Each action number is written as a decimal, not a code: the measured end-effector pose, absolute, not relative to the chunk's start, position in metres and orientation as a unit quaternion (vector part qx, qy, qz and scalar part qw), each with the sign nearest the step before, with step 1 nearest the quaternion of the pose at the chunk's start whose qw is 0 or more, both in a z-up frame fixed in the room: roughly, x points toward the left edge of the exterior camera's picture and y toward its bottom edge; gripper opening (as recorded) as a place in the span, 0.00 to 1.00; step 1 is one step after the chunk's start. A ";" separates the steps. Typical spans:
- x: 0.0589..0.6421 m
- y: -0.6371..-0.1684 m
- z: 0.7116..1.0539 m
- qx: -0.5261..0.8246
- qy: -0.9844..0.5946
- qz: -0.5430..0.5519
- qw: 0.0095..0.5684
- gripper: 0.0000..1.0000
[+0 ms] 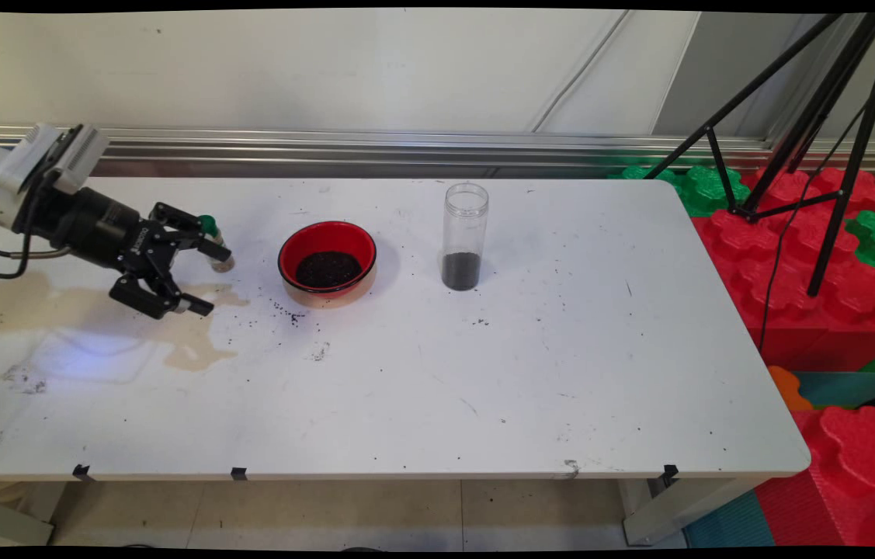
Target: Pick up the black seasoning powder from the table
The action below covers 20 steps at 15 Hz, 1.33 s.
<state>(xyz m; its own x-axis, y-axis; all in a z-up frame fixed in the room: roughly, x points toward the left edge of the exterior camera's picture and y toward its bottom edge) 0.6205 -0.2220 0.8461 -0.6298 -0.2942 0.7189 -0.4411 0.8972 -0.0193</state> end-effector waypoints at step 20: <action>0.548 -0.297 0.827 0.232 -0.862 0.138 0.430 1.00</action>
<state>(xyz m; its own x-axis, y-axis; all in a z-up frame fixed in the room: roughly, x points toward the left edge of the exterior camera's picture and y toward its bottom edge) 0.5483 -0.2975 0.8273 -0.5227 -0.2806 0.8050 -0.5178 0.8546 -0.0383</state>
